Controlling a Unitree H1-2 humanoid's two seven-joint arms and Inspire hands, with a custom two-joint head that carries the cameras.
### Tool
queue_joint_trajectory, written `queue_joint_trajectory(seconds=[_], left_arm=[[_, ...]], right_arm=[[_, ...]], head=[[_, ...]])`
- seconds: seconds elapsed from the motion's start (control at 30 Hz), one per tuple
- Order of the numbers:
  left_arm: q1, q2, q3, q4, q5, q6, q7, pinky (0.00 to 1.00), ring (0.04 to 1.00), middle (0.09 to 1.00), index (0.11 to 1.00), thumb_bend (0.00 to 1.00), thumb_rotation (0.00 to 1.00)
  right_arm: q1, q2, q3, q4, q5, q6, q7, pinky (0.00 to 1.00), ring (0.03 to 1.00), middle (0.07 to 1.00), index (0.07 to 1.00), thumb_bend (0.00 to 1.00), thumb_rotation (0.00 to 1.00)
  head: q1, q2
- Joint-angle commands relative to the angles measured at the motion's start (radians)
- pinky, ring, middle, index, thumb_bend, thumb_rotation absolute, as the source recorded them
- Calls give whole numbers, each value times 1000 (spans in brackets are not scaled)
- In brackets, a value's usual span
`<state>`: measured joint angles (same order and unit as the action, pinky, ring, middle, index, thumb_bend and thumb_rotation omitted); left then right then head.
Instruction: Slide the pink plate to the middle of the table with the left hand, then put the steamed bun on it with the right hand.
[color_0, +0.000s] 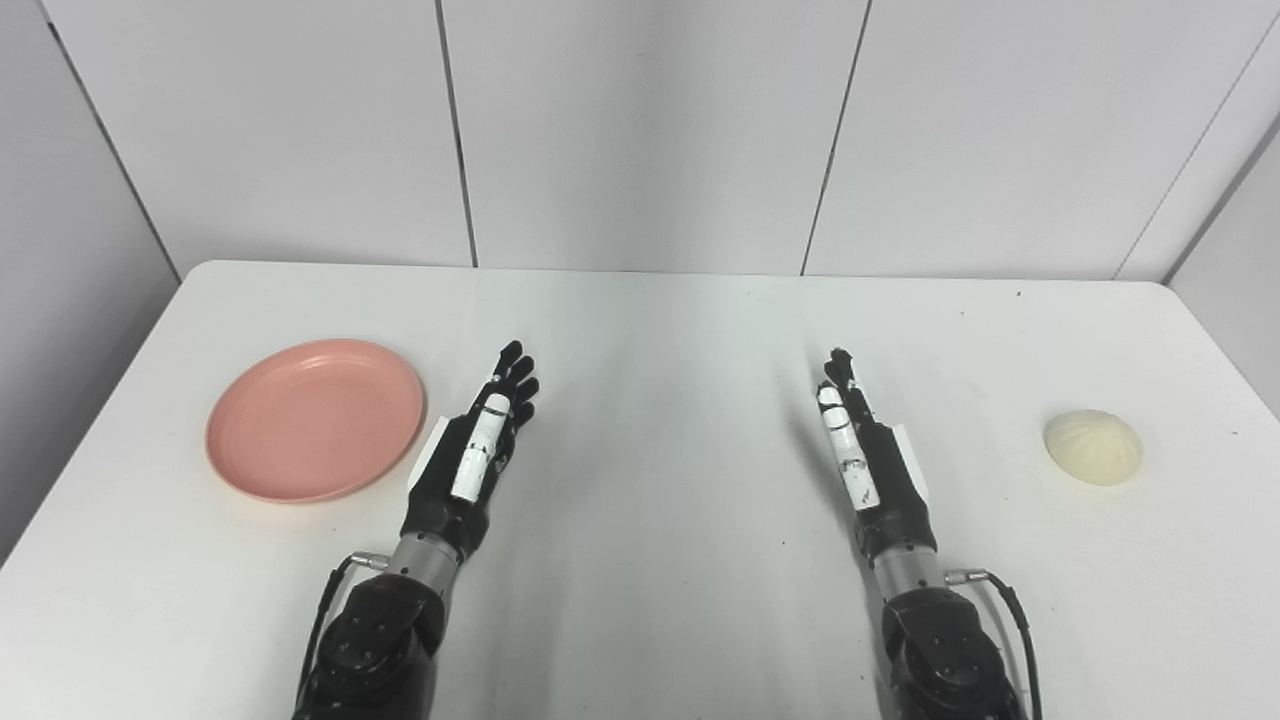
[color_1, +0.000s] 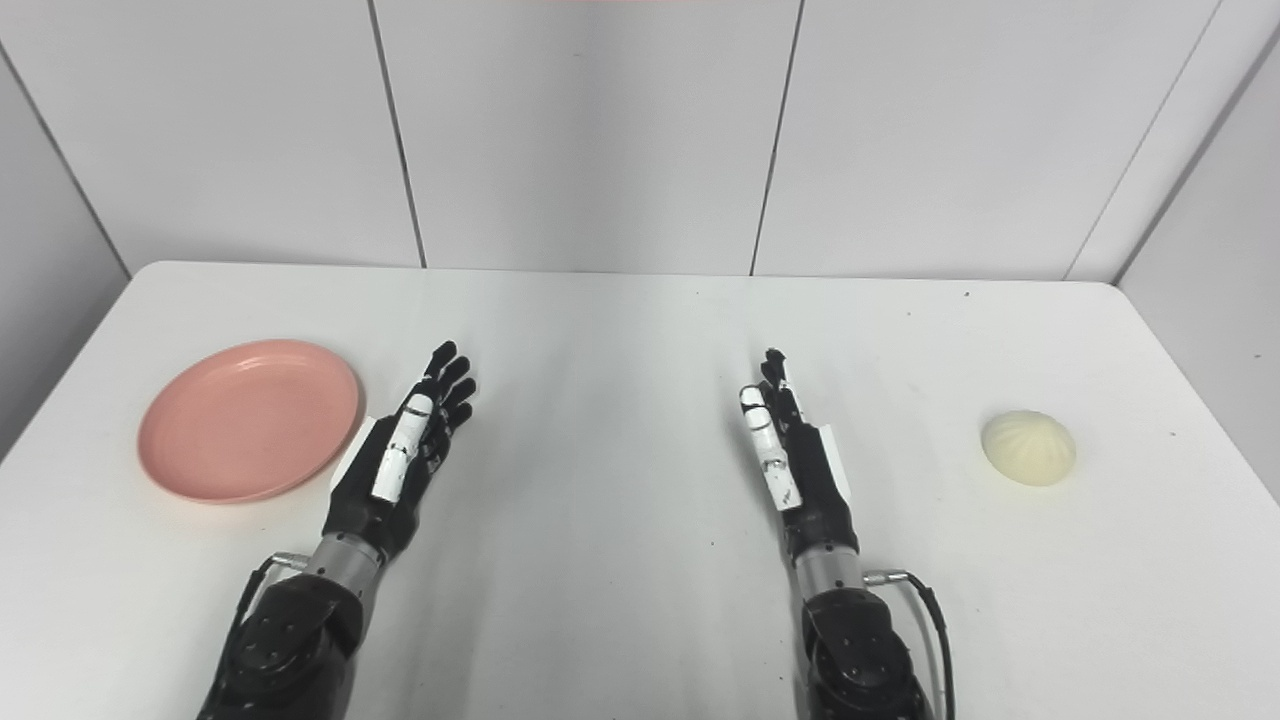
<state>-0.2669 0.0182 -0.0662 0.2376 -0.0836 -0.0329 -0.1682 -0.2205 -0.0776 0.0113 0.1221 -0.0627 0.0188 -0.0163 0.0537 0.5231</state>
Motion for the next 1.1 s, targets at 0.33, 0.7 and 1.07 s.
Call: queue_joint_trajectory(seconds=[0.33, 0.7, 1.07], left_arm=[[26, 6, -8, 62, 16, 28, 3, 1000, 989, 1000, 1000, 364, 1000], [25, 7, -9, 62, 16, 32, 2, 1000, 990, 1000, 1000, 362, 1000], [23, 1, -16, 78, 23, 20, 7, 1000, 989, 1000, 1000, 380, 1000]], right_arm=[[-4, 7, 9, 3, 7, 9, 16, 989, 969, 988, 998, 232, 1000], [-6, 10, 9, 6, 4, 8, 12, 985, 965, 984, 993, 233, 1000], [-3, -3, 8, 18, 4, -9, 19, 975, 962, 981, 990, 229, 1000]], head=[[-2, 4], [-3, 5], [65, -17]])
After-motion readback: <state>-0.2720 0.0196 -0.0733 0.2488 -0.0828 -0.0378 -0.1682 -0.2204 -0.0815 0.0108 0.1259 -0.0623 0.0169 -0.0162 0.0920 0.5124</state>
